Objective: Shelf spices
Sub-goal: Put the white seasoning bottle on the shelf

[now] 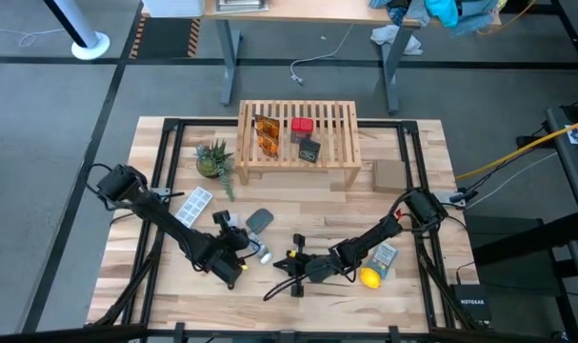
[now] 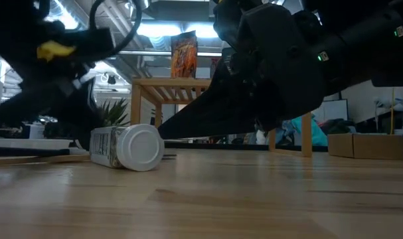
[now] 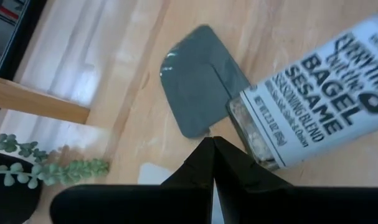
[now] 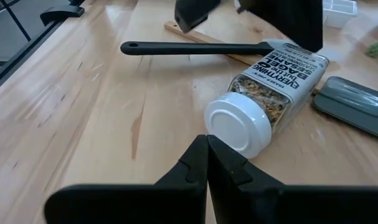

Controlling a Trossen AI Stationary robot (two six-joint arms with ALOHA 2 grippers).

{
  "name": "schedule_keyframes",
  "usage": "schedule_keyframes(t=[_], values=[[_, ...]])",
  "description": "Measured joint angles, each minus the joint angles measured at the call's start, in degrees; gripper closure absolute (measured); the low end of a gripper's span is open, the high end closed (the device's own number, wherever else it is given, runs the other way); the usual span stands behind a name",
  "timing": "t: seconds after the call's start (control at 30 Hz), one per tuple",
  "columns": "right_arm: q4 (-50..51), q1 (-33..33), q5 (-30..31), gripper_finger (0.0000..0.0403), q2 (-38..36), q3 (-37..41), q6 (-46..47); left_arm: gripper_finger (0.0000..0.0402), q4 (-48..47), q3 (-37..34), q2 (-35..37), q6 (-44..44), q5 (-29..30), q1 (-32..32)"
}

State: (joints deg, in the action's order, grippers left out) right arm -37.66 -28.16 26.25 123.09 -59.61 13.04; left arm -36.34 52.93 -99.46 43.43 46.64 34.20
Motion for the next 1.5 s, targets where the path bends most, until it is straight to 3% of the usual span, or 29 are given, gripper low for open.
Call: schedule_keyframes(t=[0.53,1.13,1.5], values=[[-2.8,0.04,-1.63,0.0395,-0.02,0.0,0.0,0.0401,10.11,-0.04,-3.0,-5.6,-1.7,0.0],[1.55,-0.31,-3.34,0.0395,0.0,0.0,0.47,0.0402,8.76,-0.04,-3.04,-4.9,-2.08,-0.07],[1.15,-0.31,-0.37,0.0395,0.03,0.0,0.21,0.0401,11.89,-0.09,-3.04,-6.57,-2.23,-0.11]])
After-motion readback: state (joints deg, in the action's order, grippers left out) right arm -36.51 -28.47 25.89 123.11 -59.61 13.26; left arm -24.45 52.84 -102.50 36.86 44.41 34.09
